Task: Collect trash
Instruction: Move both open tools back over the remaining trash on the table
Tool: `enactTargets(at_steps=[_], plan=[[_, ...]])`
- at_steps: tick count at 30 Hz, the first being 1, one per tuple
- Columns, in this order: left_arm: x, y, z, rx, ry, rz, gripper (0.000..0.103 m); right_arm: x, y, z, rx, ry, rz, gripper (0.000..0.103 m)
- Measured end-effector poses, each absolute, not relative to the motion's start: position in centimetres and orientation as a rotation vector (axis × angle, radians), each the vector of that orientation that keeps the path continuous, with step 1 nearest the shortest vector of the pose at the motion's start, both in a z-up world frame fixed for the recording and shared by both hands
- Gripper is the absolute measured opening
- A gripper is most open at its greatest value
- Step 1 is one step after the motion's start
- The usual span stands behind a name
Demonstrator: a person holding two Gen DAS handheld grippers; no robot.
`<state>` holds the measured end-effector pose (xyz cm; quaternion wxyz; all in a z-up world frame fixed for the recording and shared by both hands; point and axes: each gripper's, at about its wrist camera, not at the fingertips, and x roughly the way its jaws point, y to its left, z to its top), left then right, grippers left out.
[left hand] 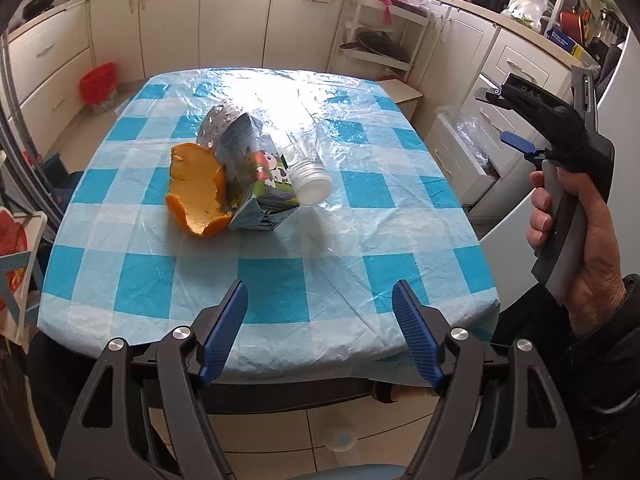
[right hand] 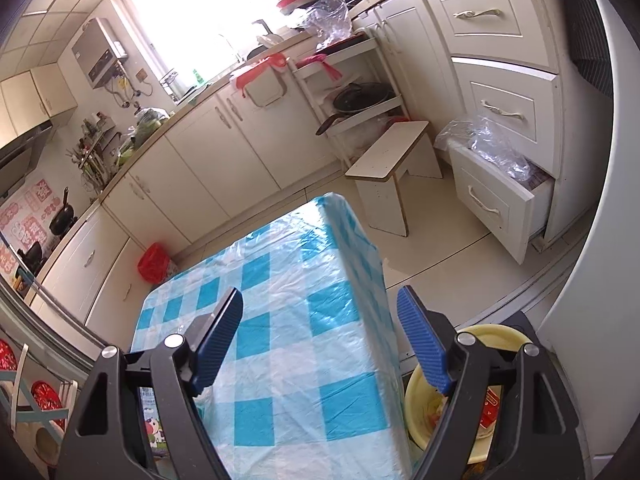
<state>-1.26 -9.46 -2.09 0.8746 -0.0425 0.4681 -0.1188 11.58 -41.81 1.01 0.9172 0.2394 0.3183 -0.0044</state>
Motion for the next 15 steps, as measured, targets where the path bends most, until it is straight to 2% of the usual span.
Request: enactTargets(at_steps=[15], plan=[[-1.3,-10.3,-2.9,-0.084,1.004,-0.264,0.072,11.3,-41.2,-0.1,0.481,0.683,0.000,0.078]])
